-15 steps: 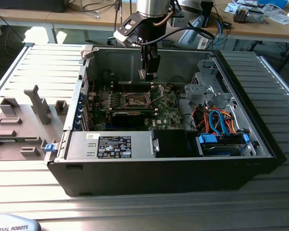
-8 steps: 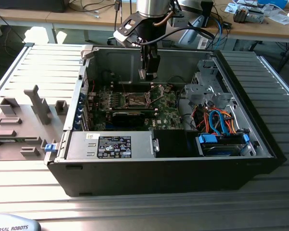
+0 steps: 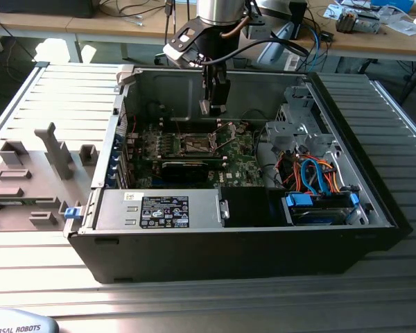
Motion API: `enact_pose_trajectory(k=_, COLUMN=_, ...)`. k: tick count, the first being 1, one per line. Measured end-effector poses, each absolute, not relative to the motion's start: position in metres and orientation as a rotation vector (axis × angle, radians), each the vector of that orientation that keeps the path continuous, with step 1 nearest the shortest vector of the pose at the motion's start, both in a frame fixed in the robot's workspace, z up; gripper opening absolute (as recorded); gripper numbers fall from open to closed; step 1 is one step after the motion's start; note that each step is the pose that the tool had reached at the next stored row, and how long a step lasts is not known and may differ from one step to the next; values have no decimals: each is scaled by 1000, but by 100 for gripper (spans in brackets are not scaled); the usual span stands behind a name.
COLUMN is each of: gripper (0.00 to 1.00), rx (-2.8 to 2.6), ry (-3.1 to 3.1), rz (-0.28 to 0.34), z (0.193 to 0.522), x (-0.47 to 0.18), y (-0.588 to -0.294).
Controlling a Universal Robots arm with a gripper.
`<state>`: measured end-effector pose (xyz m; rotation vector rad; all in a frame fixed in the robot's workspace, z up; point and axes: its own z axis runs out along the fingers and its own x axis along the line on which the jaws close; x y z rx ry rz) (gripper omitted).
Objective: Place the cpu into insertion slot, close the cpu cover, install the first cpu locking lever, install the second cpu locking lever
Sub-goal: 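Place the cpu into insertion slot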
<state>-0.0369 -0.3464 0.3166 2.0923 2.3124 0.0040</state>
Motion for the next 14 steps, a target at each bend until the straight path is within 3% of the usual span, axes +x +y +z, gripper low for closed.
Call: enact_pose_trajectory(k=14, gripper=54, rx=2101, ry=2302, rz=1, z=317, x=-37, y=-346)
